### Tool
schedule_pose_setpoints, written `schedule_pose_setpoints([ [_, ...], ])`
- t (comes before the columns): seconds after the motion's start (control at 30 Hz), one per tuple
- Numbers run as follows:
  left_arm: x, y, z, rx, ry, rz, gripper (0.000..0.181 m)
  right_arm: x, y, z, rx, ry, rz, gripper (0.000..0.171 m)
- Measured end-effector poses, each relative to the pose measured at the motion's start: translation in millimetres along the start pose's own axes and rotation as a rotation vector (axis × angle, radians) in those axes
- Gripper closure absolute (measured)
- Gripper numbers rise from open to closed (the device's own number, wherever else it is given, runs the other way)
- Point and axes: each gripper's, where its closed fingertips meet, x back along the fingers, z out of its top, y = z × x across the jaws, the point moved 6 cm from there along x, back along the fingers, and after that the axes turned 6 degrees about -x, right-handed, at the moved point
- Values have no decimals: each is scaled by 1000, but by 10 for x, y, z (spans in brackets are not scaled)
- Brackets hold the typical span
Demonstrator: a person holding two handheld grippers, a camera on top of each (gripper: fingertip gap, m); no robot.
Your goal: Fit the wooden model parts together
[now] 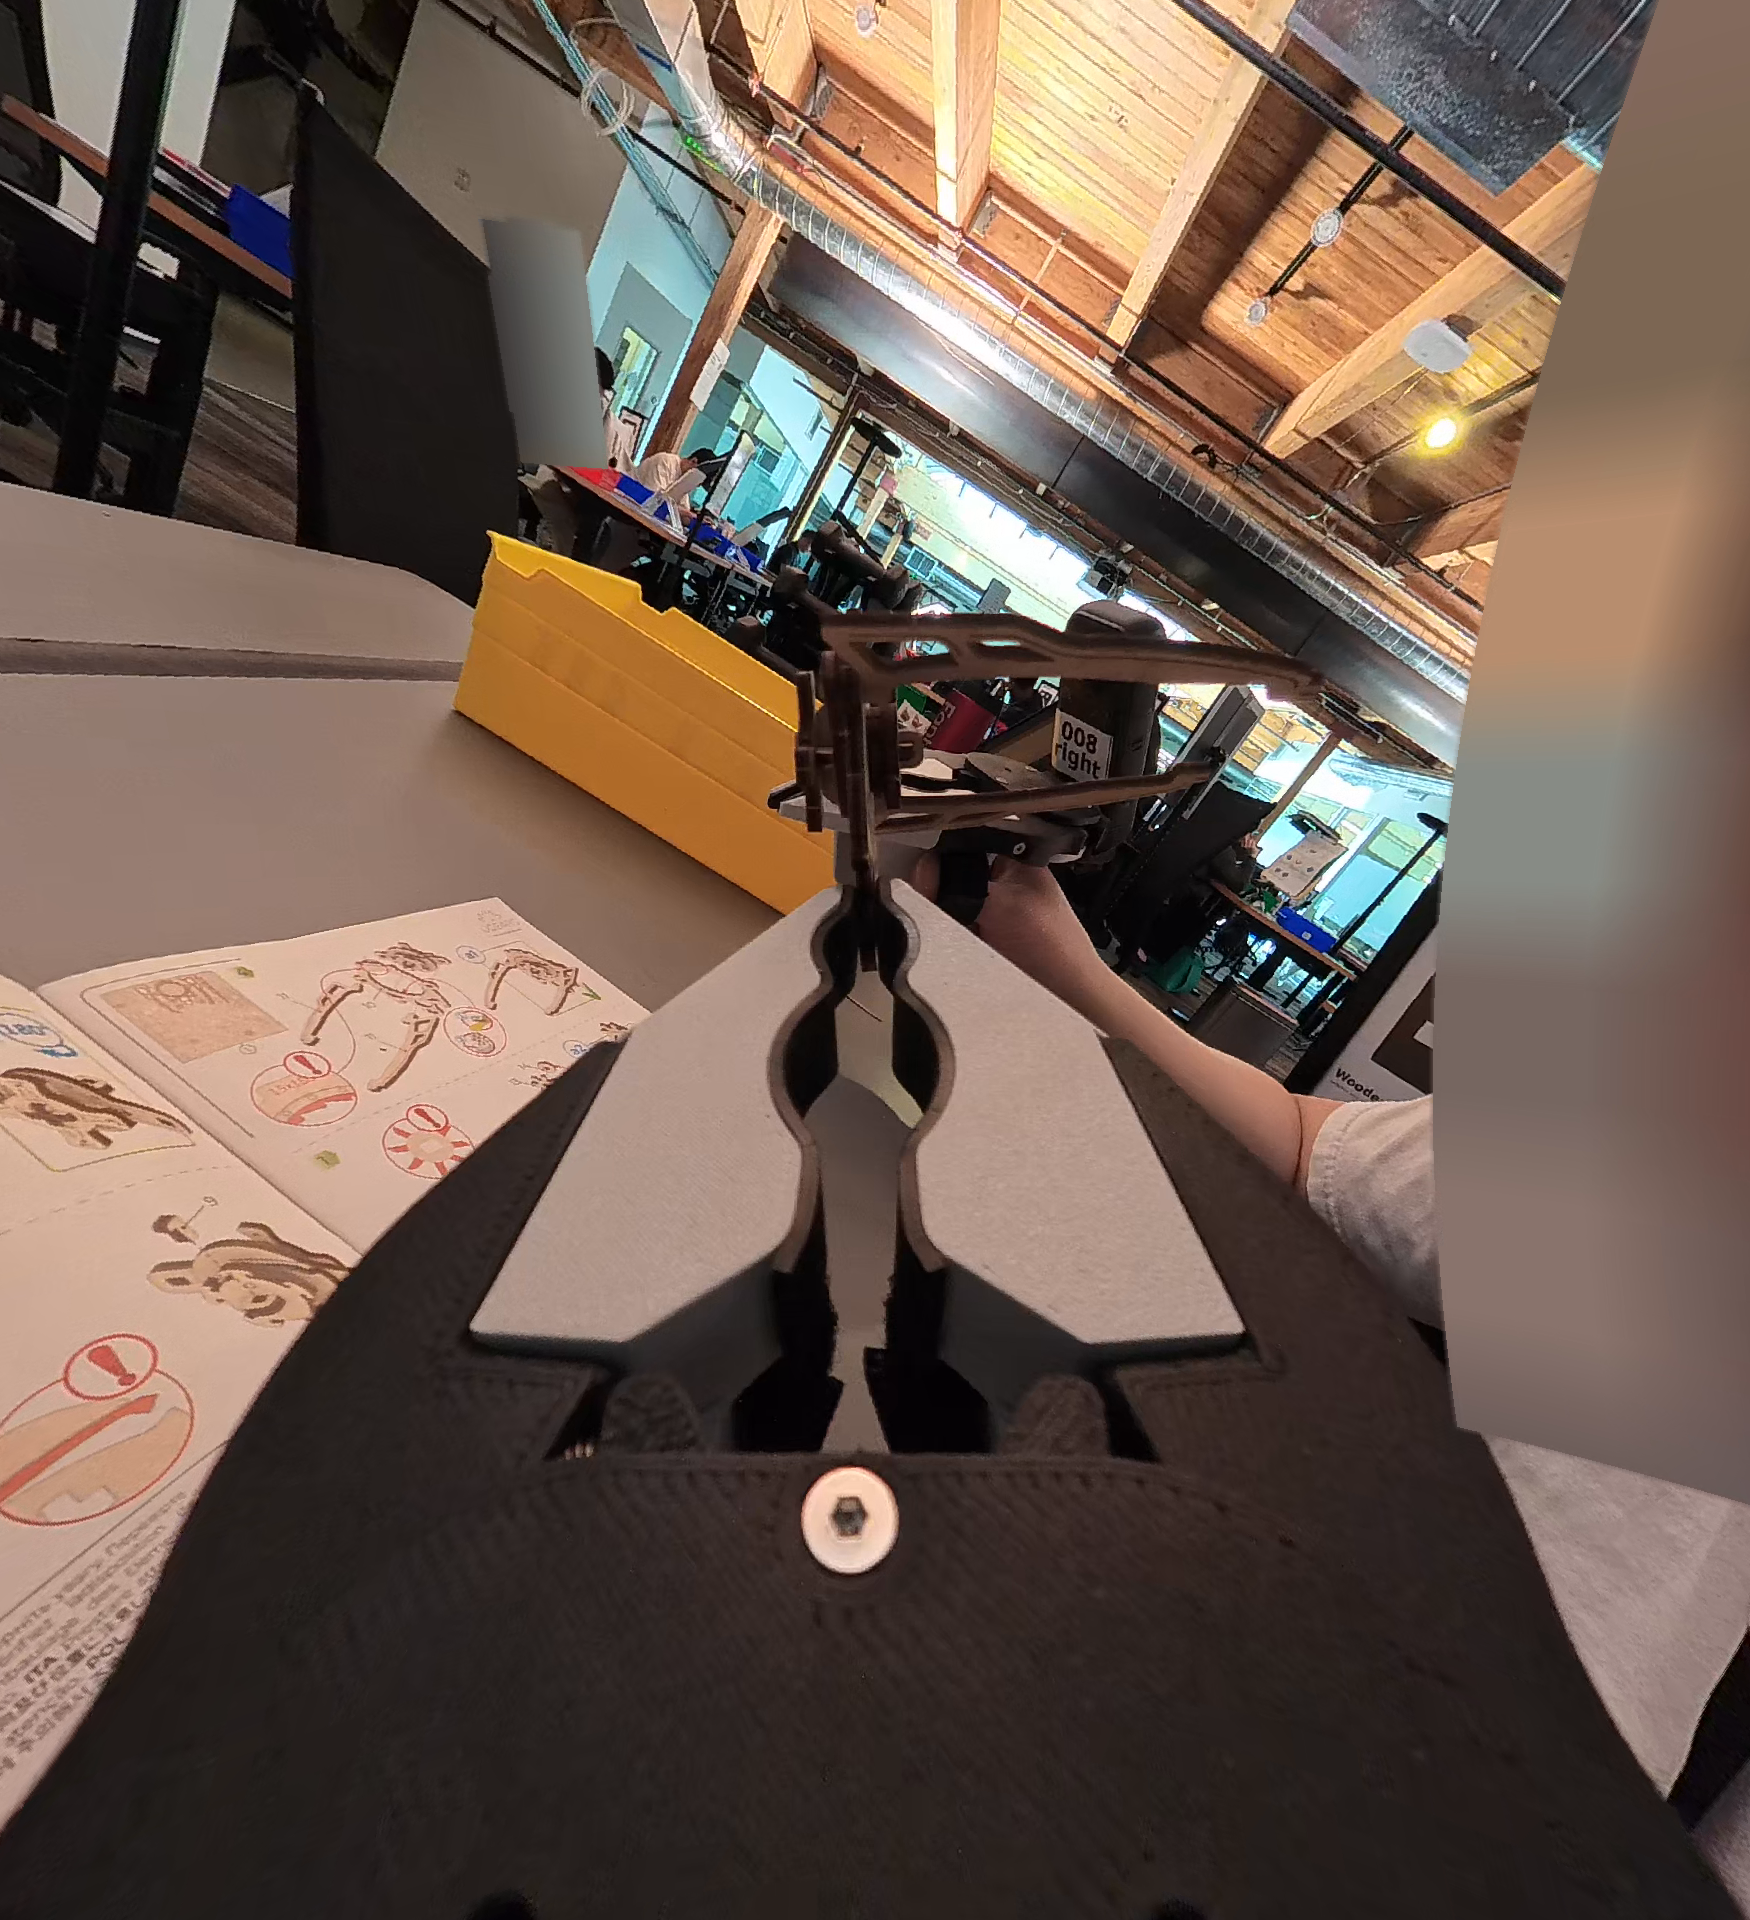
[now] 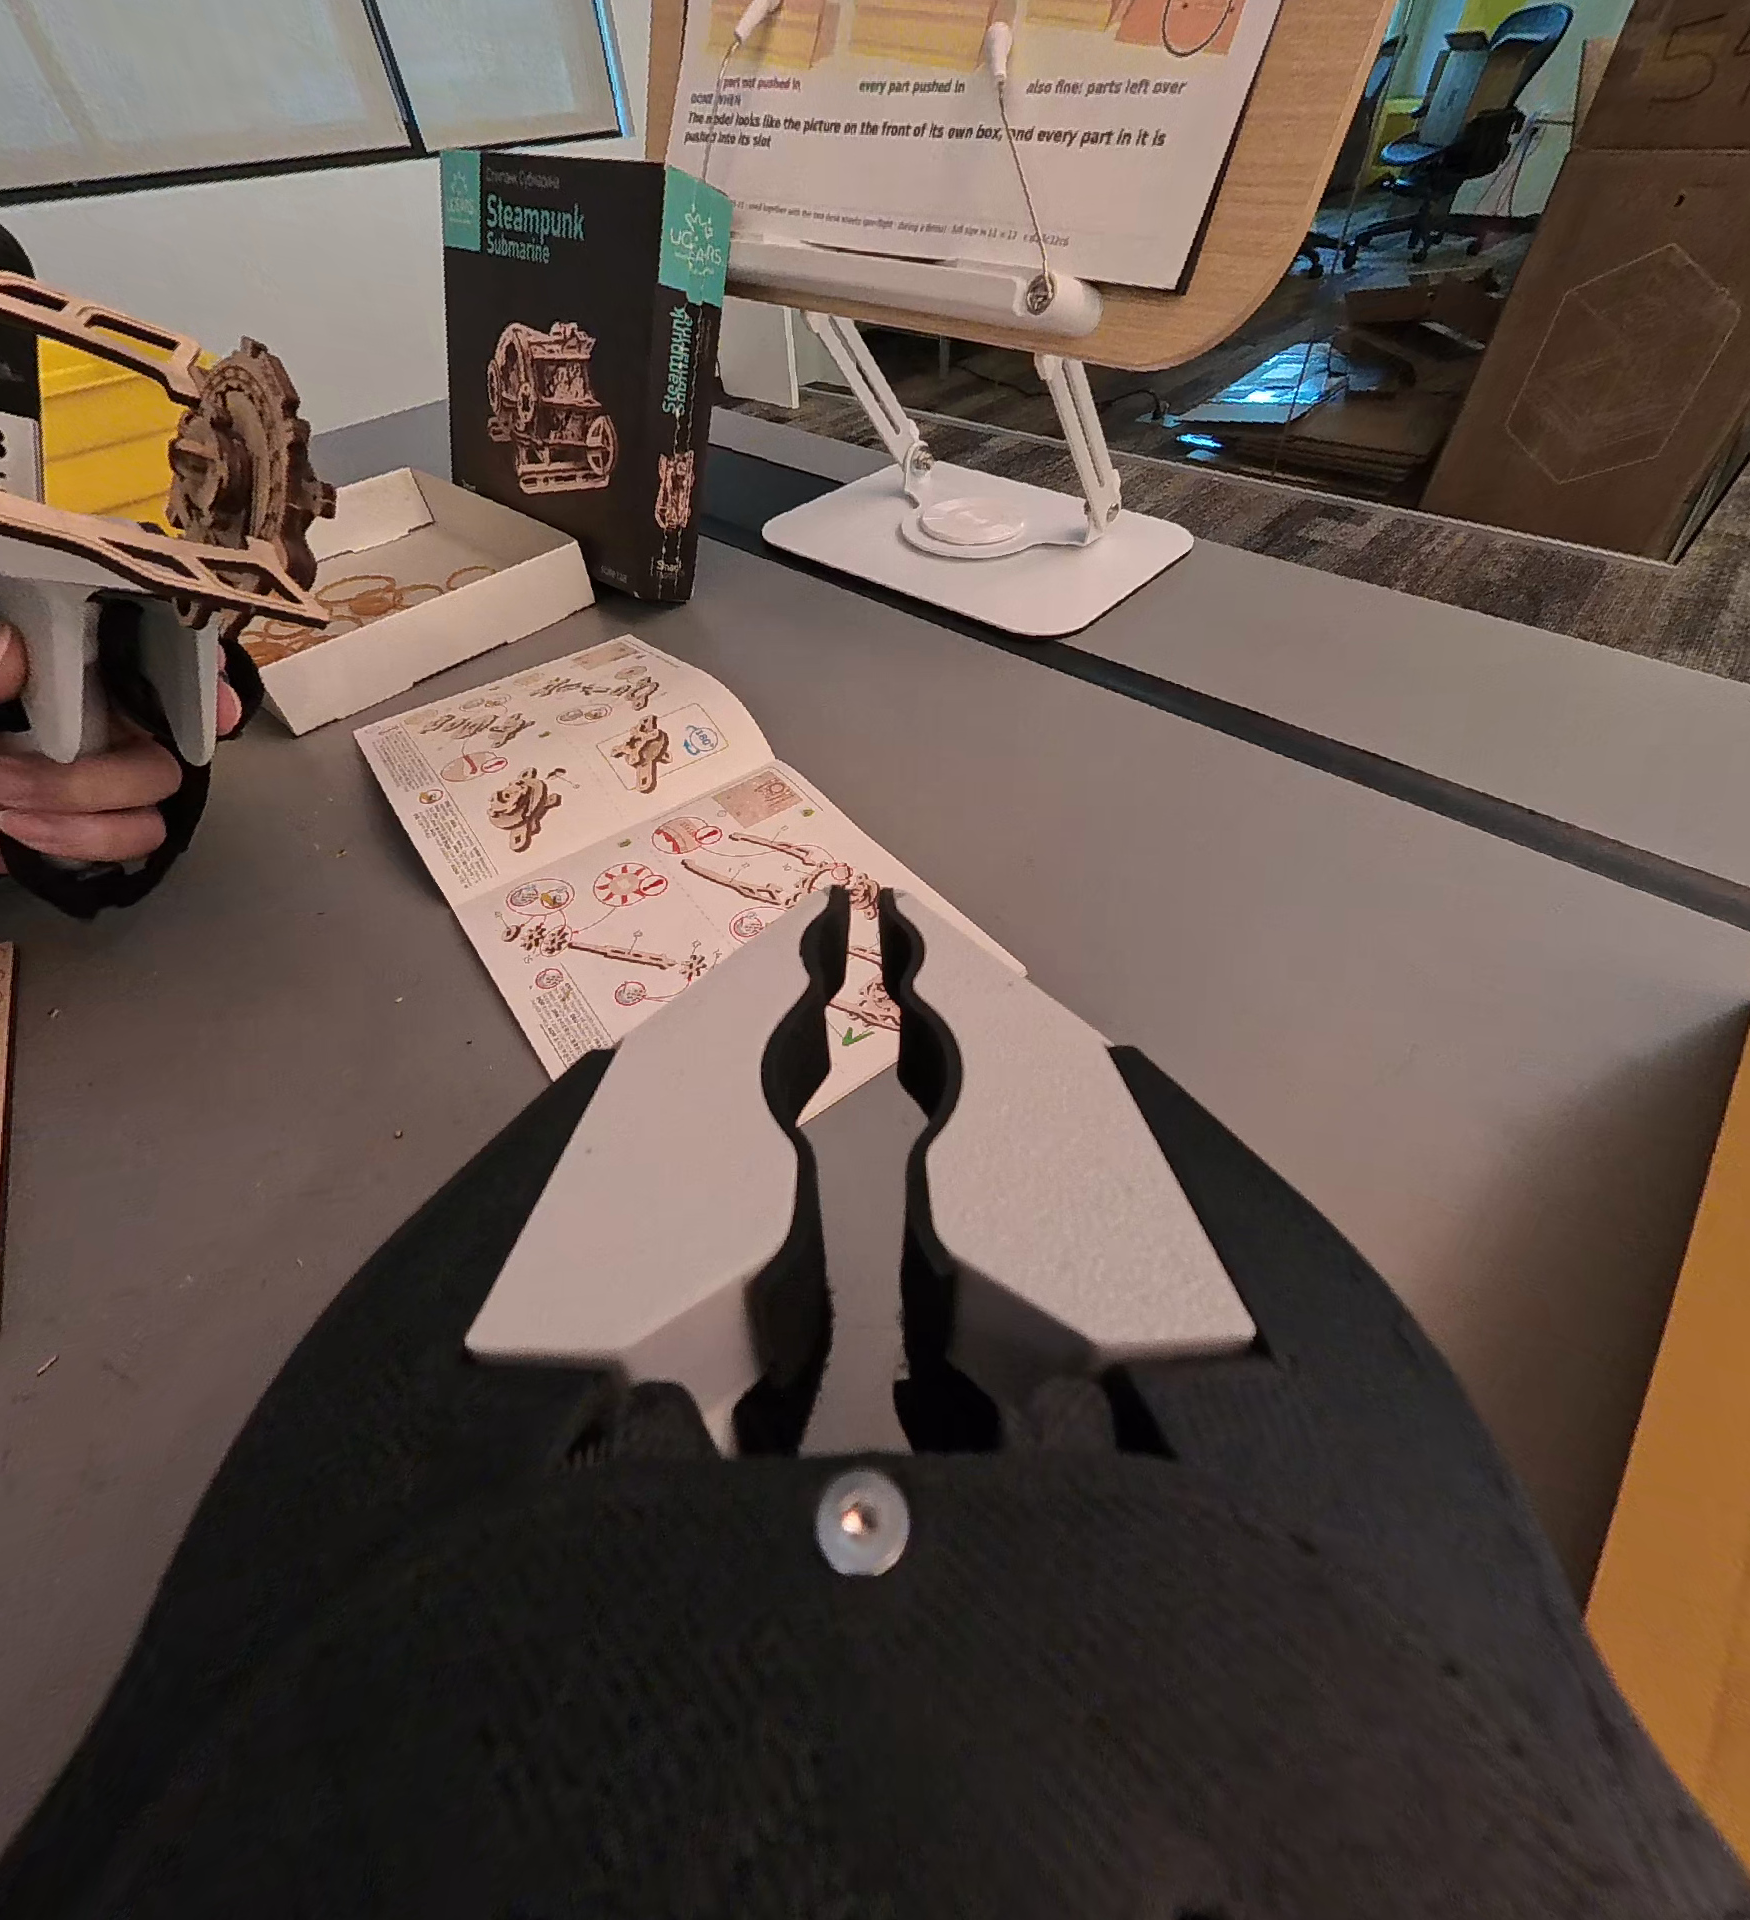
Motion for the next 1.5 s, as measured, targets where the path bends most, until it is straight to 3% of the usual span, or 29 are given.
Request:
schedule_pose_setpoints([
  [0.57,-3,-4,-10,9,6,7,181,-2,-11,-2,0,-2,7,168],
  [0.9,42,-32,44,-5,88,97,181,-2,9,-6,15,-8,-6,168],
  [1.17,72,79,141,-90,164,49,181,-3,-36,8,37,2,26,167],
  [1.3,49,195,131,-194,161,40,181,55,-348,133,173,119,181,156],
  [1.5,-37,279,117,-92,186,-30,181,175,-1006,304,512,340,249,141],
])
